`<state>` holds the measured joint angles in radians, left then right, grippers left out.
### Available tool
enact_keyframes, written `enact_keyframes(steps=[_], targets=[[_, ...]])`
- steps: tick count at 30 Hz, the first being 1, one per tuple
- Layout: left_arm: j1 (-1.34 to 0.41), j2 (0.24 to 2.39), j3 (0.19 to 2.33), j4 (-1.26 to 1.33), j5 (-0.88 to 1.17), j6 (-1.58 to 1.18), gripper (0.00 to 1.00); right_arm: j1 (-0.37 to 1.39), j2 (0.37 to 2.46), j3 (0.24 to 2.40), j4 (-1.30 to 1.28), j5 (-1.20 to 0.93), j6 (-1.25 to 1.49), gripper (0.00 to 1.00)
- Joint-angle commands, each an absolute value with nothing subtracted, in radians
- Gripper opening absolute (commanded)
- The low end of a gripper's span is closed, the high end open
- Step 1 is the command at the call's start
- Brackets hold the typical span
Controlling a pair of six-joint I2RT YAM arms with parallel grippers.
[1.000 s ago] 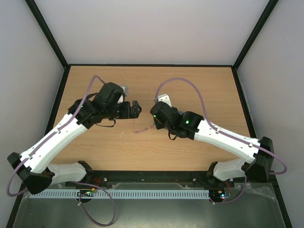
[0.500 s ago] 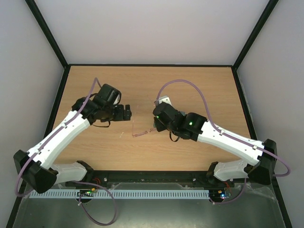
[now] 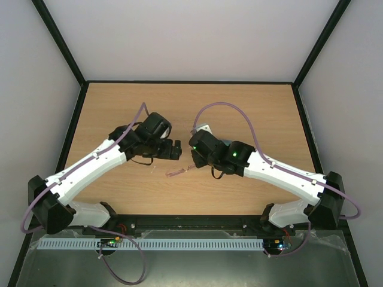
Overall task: Organize the sunglasses
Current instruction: Fold the sunglasses.
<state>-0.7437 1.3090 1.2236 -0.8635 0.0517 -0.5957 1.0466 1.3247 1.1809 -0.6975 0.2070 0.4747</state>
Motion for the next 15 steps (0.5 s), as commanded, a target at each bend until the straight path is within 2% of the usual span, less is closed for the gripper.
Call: enact_keyframes(steps=[1,10,15], targets=[[-0.799,1.323,1.21,-0.834,0.062,-0.635,0.99,1.046,1.332,1.207,-0.689,0.201,0.49,0.01],[-0.869,1.332,1.201,-0.825,0.069,-0.67,0.99,1.04,1.318,1.196,-0.681,0.206,0.51,0.01],[-0.824,1.28,1.208,-0.832,0.036,-0.69,0.99,1.036,1.305,1.182,-0.682,0.212,0.524,0.01]])
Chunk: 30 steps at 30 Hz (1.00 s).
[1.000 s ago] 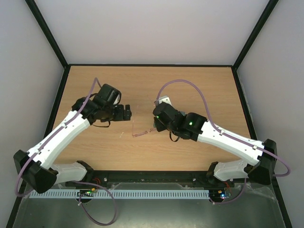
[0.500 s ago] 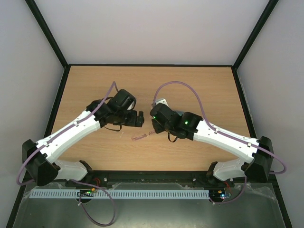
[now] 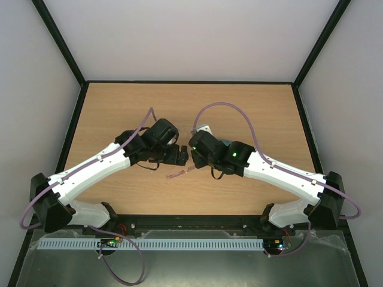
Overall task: Organize the sunglasses
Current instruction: Fold the sunglasses.
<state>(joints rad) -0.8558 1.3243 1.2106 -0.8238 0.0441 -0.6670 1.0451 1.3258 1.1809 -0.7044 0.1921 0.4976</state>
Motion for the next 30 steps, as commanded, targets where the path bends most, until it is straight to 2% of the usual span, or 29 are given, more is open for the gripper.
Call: enact_keyframes(steps=[1,9,15,20,30], targets=[[-0.801,1.26,1.208,-0.828,0.039,-0.694,0.99,1.034,1.302,1.179,-0.683,0.215,0.53,0.01],[-0.62,1.062,1.136,-0.706,0.148,-0.746,0.99,1.004,1.284,1.164,-0.695,0.243,0.623,0.01],[-0.596,0.866,0.866,-0.266,0.34,-1.005,0.99,0.942,1.322,1.183,-0.68,0.233,0.808,0.01],[-0.646,0.796,0.745,-0.064,0.263,-1.153,0.99,0.934,1.377,1.218,-0.652,0.262,0.895,0.01],[-0.66,0.758,0.636,0.052,0.116,-1.212,0.99,0.921,1.424,1.263,-0.588,0.298,1.002,0.01]])
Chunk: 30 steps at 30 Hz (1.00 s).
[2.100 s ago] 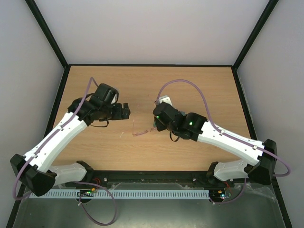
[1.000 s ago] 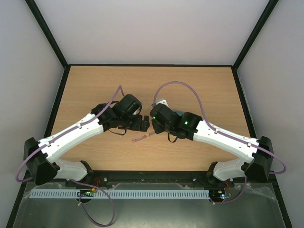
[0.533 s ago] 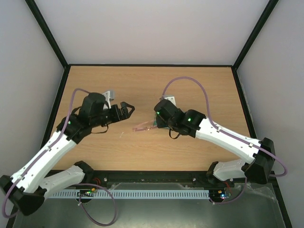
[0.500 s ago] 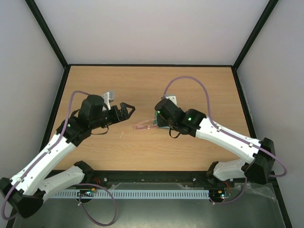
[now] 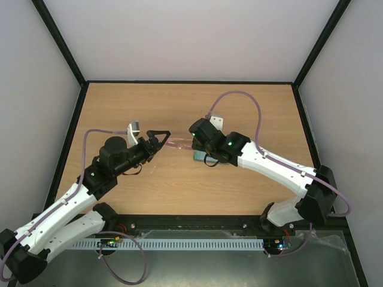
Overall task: Organize the sunglasses
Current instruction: Fold the sunglasses.
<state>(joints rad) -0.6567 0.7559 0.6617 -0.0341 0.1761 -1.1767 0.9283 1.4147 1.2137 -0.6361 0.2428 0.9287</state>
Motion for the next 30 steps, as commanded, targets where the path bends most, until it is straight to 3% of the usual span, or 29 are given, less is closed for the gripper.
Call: enact_keyframes(steps=[1,30], targets=[[-0.66,0.759,0.632,0.053,0.113,-1.213,0.99,0.921,1.428,1.266,-0.589,0.301,1.007,0.01],[-0.709,0.89,0.586,0.202,-0.022,-1.193,0.99,0.911,1.463,1.238,-0.484,0.186,1.06,0.01]])
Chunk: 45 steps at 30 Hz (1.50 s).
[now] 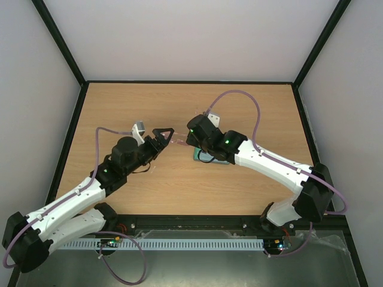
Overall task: Organize the sunglasses
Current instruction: Fold the sunglasses.
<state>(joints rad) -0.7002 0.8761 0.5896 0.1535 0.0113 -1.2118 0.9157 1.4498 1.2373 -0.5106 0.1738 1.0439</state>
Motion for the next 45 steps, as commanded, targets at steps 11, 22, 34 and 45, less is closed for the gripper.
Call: enact_keyframes(steps=[11,22,34,45], targets=[[-0.713,0.92,0.593,0.195,-0.036,-1.21,0.76,0.912,1.47,1.203,-0.472,0.192,1.058,0.01],[-0.713,0.946,0.604,0.174,-0.04,-1.212,0.57,0.912,1.479,1.198,-0.46,0.18,1.055,0.01],[-0.713,0.958,0.622,0.136,-0.041,-1.202,0.41,0.911,1.432,1.183,-0.469,0.175,1.038,0.45],[-0.651,0.959,0.708,-0.026,0.132,-1.039,0.41,0.908,1.147,1.103,-0.594,0.186,0.992,0.57]])
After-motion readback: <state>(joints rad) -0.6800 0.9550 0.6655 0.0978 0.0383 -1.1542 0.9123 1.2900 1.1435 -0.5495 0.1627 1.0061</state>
